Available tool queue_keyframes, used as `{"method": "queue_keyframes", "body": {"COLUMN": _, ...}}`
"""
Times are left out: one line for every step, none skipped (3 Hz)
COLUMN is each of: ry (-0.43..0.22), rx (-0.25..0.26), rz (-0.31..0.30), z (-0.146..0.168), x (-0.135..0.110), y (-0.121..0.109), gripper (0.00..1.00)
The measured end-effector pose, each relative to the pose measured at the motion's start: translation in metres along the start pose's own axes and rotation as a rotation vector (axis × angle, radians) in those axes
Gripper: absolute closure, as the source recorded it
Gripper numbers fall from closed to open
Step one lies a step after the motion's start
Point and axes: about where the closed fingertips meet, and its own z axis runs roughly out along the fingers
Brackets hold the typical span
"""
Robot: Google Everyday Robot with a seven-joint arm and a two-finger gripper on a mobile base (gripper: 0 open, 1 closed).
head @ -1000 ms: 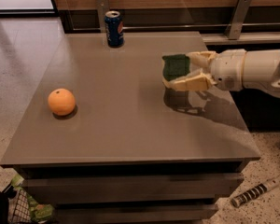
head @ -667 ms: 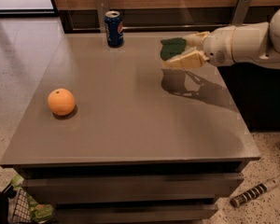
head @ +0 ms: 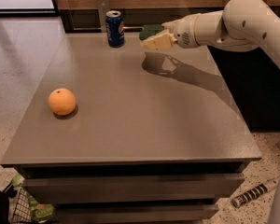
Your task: Move sponge near pepsi can
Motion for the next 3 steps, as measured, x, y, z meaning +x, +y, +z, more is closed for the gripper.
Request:
{"method": "queue_keyframes", "body": {"ry": -0.002, "rx": 0.126, "rz": 0.031, "z": 0.025, "x": 0.006, "y": -0.027, "gripper": 1.00}}
{"method": "queue_keyframes", "body": {"ry": 0.004, "rx": 0.208, "rz": 0.046, "z": 0.028, "x": 0.016, "y": -0.049, "gripper": 1.00}}
{"method": "queue_keyframes", "body": {"ry": -0.016, "rx": 0.259, "rz": 0.052, "z": 0.035, "x": 0.023, "y": -0.067, "gripper": 1.00}}
